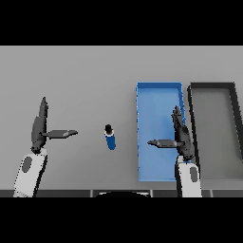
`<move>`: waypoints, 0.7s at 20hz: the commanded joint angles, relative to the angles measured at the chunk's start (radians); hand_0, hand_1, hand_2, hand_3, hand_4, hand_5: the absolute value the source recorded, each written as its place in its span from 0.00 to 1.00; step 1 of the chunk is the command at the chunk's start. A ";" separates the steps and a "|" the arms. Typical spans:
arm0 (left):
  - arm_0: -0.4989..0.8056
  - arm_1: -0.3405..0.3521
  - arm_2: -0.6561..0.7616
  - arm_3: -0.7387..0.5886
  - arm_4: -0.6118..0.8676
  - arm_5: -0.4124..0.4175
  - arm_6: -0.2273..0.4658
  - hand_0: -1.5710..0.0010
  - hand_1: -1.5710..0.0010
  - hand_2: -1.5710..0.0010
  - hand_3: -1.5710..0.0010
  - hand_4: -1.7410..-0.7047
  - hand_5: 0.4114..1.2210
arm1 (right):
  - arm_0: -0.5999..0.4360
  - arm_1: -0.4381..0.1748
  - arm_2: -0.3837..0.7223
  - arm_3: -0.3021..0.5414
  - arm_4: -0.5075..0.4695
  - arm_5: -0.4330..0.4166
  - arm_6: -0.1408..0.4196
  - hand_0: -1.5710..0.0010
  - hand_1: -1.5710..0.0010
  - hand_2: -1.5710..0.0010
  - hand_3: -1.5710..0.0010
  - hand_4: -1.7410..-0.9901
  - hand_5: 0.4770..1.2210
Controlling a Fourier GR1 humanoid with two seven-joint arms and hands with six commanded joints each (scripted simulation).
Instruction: Pick up the blue pipe and place it into the blue bin.
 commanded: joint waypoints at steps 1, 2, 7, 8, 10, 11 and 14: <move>-0.001 -0.002 -0.001 -0.001 -0.001 0.002 -0.004 1.00 1.00 1.00 1.00 0.71 0.22 | 0.000 -0.002 -0.002 0.000 -0.002 0.000 0.000 1.00 1.00 1.00 1.00 0.69 0.17; -0.001 -0.004 -0.003 -0.002 -0.003 0.004 -0.005 1.00 1.00 1.00 1.00 0.71 0.22 | -0.001 -0.005 -0.004 0.001 -0.004 0.002 0.000 1.00 1.00 1.00 1.00 0.69 0.17; 0.019 0.045 -0.049 -0.015 -0.026 -0.086 -0.060 1.00 1.00 1.00 1.00 0.71 0.22 | 0.033 -0.073 0.014 -0.023 0.041 0.038 -0.065 1.00 1.00 1.00 1.00 0.69 0.17; 0.041 0.085 -0.064 -0.009 -0.032 -0.148 -0.098 1.00 1.00 1.00 1.00 0.70 0.22 | 0.062 -0.113 0.024 -0.050 0.051 0.069 -0.098 1.00 1.00 1.00 1.00 0.68 0.17; 0.051 0.128 -0.080 -0.019 -0.034 -0.214 -0.123 1.00 1.00 1.00 1.00 0.71 0.22 | 0.090 -0.142 0.048 -0.090 0.083 0.084 -0.105 1.00 1.00 1.00 1.00 0.68 0.16; 0.050 0.137 -0.083 -0.022 -0.033 -0.224 -0.122 1.00 1.00 1.00 1.00 0.71 0.22 | 0.081 -0.138 0.060 -0.096 0.091 0.083 -0.076 1.00 1.00 1.00 1.00 0.68 0.16; 0.070 0.153 -0.089 -0.033 -0.025 -0.258 -0.144 1.00 1.00 1.00 1.00 0.71 0.22 | 0.079 -0.146 0.061 -0.093 0.101 0.081 -0.061 1.00 1.00 1.00 1.00 0.69 0.16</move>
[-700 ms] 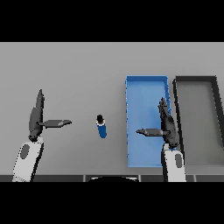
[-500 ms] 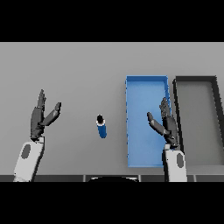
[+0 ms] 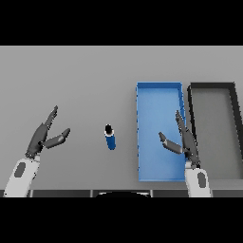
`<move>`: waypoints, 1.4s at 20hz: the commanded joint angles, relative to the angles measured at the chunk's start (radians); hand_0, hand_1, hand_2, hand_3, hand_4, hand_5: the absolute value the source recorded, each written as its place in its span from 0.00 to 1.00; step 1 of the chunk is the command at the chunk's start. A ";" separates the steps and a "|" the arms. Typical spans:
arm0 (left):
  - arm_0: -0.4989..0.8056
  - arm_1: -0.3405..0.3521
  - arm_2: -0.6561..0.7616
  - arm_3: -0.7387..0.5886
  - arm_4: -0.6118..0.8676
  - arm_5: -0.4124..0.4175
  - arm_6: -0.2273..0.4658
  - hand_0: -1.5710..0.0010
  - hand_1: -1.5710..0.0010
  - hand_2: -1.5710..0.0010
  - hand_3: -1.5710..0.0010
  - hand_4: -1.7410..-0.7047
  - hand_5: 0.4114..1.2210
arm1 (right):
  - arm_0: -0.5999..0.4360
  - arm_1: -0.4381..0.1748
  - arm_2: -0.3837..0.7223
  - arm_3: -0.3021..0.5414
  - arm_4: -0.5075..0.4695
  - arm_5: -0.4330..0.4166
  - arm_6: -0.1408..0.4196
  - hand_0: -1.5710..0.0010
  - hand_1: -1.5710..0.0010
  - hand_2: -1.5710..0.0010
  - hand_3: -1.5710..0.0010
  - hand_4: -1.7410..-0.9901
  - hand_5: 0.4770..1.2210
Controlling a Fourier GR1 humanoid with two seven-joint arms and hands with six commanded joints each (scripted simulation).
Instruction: Pick up the blue pipe and place it into the blue bin.
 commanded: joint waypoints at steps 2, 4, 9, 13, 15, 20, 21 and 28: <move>0.024 0.014 -0.004 -0.040 0.035 -0.044 -0.026 1.00 1.00 1.00 1.00 0.69 0.23 | -0.002 -0.002 0.005 -0.007 0.005 0.001 0.000 1.00 1.00 1.00 1.00 0.70 0.15; 0.020 0.024 -0.039 -0.054 0.018 -0.082 -0.014 1.00 1.00 1.00 1.00 0.70 0.21 | 0.006 0.003 0.014 -0.013 0.011 0.001 -0.013 1.00 1.00 1.00 1.00 0.70 0.15; 0.014 0.051 -0.125 -0.132 0.018 -0.174 0.088 1.00 1.00 1.00 1.00 0.66 0.13 | -0.003 -0.012 0.004 -0.001 0.001 0.016 -0.041 1.00 1.00 1.00 1.00 0.68 0.17; -0.001 0.013 -0.194 -0.138 -0.016 -0.209 0.107 1.00 1.00 1.00 1.00 0.63 0.07 | 0.007 -0.014 0.003 -0.009 0.002 0.016 -0.058 1.00 1.00 1.00 1.00 0.66 0.18; -0.019 -0.027 -0.232 -0.136 -0.045 -0.207 0.115 1.00 1.00 1.00 1.00 0.62 0.05 | -0.001 -0.012 0.001 -0.006 -0.008 0.023 -0.056 1.00 1.00 1.00 1.00 0.64 0.19; -0.060 -0.108 -0.279 -0.081 -0.076 -0.215 0.117 1.00 1.00 1.00 1.00 0.60 0.04 | 0.010 -0.006 0.004 -0.014 -0.013 0.026 -0.046 1.00 1.00 1.00 1.00 0.62 0.19; -0.069 -0.125 -0.287 -0.066 -0.080 -0.216 0.126 1.00 1.00 1.00 1.00 0.60 0.04 | 0.009 -0.003 0.005 -0.023 -0.011 0.020 -0.038 1.00 1.00 1.00 1.00 0.63 0.19; -0.166 -0.265 -0.322 0.090 -0.132 -0.198 0.135 1.00 1.00 1.00 1.00 0.62 0.04 | 0.029 -0.010 -0.007 -0.027 -0.015 0.019 -0.047 1.00 1.00 1.00 1.00 0.63 0.16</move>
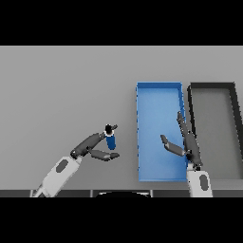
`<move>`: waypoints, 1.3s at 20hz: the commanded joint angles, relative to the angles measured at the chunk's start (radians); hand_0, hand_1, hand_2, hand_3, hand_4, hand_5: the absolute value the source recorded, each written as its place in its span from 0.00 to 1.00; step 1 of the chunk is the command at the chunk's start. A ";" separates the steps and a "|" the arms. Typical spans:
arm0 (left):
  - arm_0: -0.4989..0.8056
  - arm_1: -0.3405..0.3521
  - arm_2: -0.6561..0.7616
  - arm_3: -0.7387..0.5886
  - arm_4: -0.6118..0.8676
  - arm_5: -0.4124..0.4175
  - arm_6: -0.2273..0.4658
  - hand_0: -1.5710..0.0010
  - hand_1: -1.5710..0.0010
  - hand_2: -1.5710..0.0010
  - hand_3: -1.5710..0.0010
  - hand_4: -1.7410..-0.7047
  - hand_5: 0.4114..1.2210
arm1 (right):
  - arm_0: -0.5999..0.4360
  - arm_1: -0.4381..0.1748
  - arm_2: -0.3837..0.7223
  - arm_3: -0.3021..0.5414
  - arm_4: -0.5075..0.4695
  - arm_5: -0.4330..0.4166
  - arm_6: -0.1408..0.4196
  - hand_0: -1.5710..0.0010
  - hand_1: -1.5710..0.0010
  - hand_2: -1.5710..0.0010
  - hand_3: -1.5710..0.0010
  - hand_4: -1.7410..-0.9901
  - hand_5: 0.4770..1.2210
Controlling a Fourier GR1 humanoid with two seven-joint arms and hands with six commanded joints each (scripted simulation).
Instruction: Pick up the blue pipe and place it into the blue bin.
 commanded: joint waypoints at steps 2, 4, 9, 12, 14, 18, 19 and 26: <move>-0.020 -0.027 -0.006 0.046 -0.026 0.009 -0.057 1.00 1.00 1.00 1.00 0.64 0.04 | 0.000 0.008 0.008 -0.003 0.003 -0.001 -0.001 1.00 1.00 1.00 1.00 0.63 0.16; -0.039 -0.063 0.004 0.087 0.000 -0.007 -0.085 1.00 1.00 1.00 1.00 0.63 0.08 | 0.013 0.009 0.008 -0.010 -0.001 0.003 0.002 1.00 1.00 1.00 1.00 0.64 0.16; -0.048 -0.154 0.040 0.126 0.071 0.013 -0.086 0.72 0.62 0.55 0.54 0.38 0.51 | -0.009 -0.003 -0.004 0.006 -0.007 0.006 0.004 1.00 1.00 1.00 1.00 0.64 0.17; -0.031 -0.166 0.045 0.119 0.071 0.030 -0.107 0.37 0.32 0.28 0.30 0.20 0.75 | 0.008 0.006 0.006 -0.006 0.005 -0.001 -0.007 1.00 1.00 1.00 1.00 0.64 0.18; -0.029 -0.180 0.017 0.118 0.035 0.058 -0.139 0.24 0.20 0.18 0.23 0.13 0.84 | -0.010 -0.001 -0.006 0.010 -0.006 0.002 0.006 1.00 1.00 1.00 1.00 0.64 0.18; -0.026 -0.174 0.003 0.093 0.017 0.080 -0.186 0.10 0.08 0.07 0.13 0.06 0.93 | -0.027 0.004 0.001 0.020 0.003 0.001 0.003 1.00 1.00 1.00 1.00 0.65 0.19; -0.029 -0.177 0.003 0.075 0.022 0.083 -0.201 0.08 0.07 0.06 0.12 0.05 0.95 | -0.026 0.000 -0.002 0.017 0.003 0.000 0.010 1.00 1.00 1.00 1.00 0.66 0.19; -0.080 -0.175 -0.015 -0.076 0.057 0.064 -0.152 0.02 0.01 0.01 0.08 0.02 0.99 | -0.012 -0.005 0.008 -0.004 0.031 -0.010 -0.001 1.00 1.00 1.00 1.00 0.70 0.21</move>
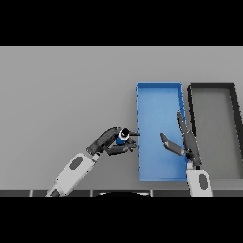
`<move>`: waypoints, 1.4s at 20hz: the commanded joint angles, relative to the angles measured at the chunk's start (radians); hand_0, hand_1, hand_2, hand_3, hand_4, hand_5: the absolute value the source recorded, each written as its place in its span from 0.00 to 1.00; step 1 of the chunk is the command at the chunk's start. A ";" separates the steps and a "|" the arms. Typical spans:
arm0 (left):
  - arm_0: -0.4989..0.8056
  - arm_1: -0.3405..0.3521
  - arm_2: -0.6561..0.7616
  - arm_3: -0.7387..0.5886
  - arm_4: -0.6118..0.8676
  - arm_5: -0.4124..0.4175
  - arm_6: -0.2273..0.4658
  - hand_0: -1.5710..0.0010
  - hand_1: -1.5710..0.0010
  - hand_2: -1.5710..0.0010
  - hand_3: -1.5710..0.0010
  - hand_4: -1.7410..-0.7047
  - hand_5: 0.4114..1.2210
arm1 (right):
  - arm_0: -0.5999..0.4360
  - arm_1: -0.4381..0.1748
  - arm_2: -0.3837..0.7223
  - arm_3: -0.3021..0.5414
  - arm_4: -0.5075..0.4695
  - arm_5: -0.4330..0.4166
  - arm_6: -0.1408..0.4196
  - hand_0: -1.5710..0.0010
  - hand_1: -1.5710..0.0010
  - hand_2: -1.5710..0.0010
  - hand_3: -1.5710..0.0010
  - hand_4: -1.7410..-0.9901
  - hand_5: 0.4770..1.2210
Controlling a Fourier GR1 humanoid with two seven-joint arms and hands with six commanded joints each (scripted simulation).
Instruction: Pick up the blue pipe and place it into the blue bin.
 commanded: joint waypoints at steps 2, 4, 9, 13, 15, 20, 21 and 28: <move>-0.025 0.000 0.003 -0.025 0.012 -0.004 0.042 0.01 0.01 0.01 0.08 0.02 0.99 | 0.010 -0.007 -0.009 0.012 -0.013 0.014 -0.026 1.00 1.00 1.00 1.00 0.70 0.22; -0.033 -0.002 -0.008 -0.047 0.022 -0.014 0.083 0.01 0.01 0.01 0.08 0.01 1.00 | 0.001 -0.006 -0.007 0.025 -0.006 0.011 -0.020 1.00 1.00 1.00 1.00 0.71 0.22; -0.031 0.009 -0.012 -0.066 0.020 -0.026 0.105 0.00 0.00 0.00 0.08 0.01 1.00 | 0.011 -0.003 -0.008 0.032 -0.015 0.019 -0.030 1.00 1.00 1.00 1.00 0.75 0.20; -0.032 0.006 -0.015 -0.072 0.012 -0.021 0.129 0.00 0.00 0.00 0.08 0.01 1.00 | 0.002 0.007 -0.006 0.053 -0.038 0.042 -0.030 1.00 1.00 1.00 1.00 0.73 0.20; -0.032 0.008 -0.007 -0.059 0.011 -0.022 0.124 0.00 0.00 0.00 0.08 0.01 1.00 | 0.007 0.008 -0.010 0.050 -0.043 0.040 -0.036 1.00 1.00 1.00 1.00 0.71 0.19; -0.035 0.009 -0.008 -0.063 0.013 -0.034 0.121 0.00 0.00 0.00 0.08 0.01 1.00 | -0.021 -0.036 -0.026 -0.028 -0.238 0.191 -0.021 1.00 1.00 1.00 1.00 0.72 0.16; -0.029 0.016 -0.002 -0.065 0.015 -0.037 0.110 0.00 0.00 0.00 0.08 0.01 1.00 | -0.023 -0.059 -0.025 -0.065 -0.283 0.223 0.014 1.00 1.00 1.00 1.00 0.72 0.13; -0.023 0.003 -0.018 -0.069 -0.003 -0.037 0.124 0.00 0.00 0.00 0.08 0.01 1.00 | -0.187 -0.210 0.054 -0.230 -0.453 0.390 0.201 1.00 1.00 1.00 1.00 0.59 0.06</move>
